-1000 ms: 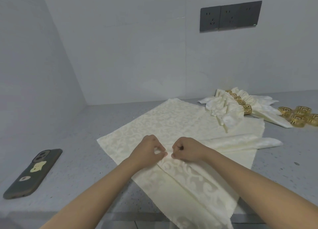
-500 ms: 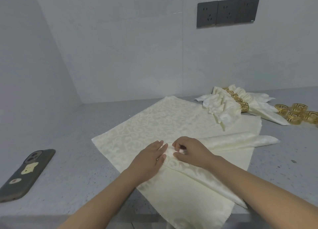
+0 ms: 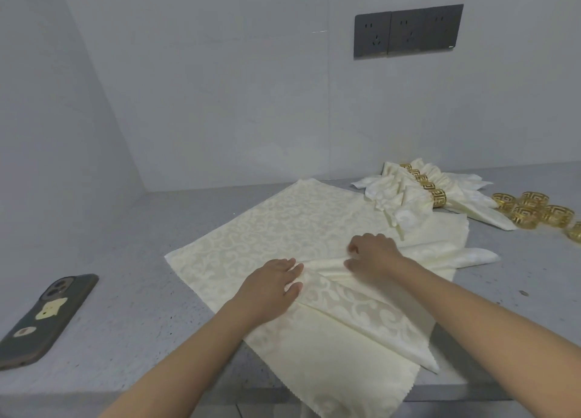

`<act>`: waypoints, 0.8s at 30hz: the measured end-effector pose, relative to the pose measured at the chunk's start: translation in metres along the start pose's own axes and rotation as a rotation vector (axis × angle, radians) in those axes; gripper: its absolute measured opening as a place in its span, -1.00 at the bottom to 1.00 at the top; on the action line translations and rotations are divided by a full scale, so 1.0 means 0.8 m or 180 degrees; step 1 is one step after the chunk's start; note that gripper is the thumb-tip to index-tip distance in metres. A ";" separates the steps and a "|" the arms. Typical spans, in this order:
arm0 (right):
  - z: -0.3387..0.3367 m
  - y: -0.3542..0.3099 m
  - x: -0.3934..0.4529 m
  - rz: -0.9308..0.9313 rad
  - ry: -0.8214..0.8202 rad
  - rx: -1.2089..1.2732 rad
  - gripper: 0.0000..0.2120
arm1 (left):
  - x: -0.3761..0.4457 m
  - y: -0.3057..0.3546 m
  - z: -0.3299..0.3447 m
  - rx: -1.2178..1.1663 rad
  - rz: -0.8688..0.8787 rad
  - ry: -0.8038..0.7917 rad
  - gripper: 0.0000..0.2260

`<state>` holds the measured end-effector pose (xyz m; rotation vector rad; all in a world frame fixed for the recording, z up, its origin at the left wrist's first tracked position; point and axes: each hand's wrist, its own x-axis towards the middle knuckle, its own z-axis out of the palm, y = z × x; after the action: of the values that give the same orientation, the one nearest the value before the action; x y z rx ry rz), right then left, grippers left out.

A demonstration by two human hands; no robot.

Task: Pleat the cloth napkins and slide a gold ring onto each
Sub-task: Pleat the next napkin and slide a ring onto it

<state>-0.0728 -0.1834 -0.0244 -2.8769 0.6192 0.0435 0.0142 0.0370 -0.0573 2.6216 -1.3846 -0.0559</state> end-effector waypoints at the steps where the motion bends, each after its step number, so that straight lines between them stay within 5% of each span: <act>1: -0.009 0.004 0.003 0.0162 -0.0215 -0.0142 -0.65 | 0.001 0.000 -0.003 0.0033 -0.0007 -0.0067 -0.56; 7: -0.035 0.002 0.019 0.0328 -0.0929 -0.0104 -0.59 | 0.009 0.002 -0.015 0.0071 -0.0048 -0.0338 -0.55; 18: -0.032 -0.040 0.020 0.0052 -0.0659 -0.0063 -0.87 | 0.008 0.003 -0.017 0.0041 -0.0105 -0.0439 -0.55; 22: -0.038 -0.040 0.017 0.0480 -0.0917 0.1448 -0.74 | 0.010 0.002 -0.018 0.0046 -0.0043 -0.0464 -0.55; 24: -0.041 -0.041 0.011 0.0643 -0.1264 0.2391 -0.87 | 0.013 -0.001 -0.019 -0.0121 -0.0080 -0.0494 -0.58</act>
<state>-0.0516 -0.1644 0.0132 -2.0035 0.6610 0.3264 0.0227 0.0310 -0.0422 2.6521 -1.3827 -0.2920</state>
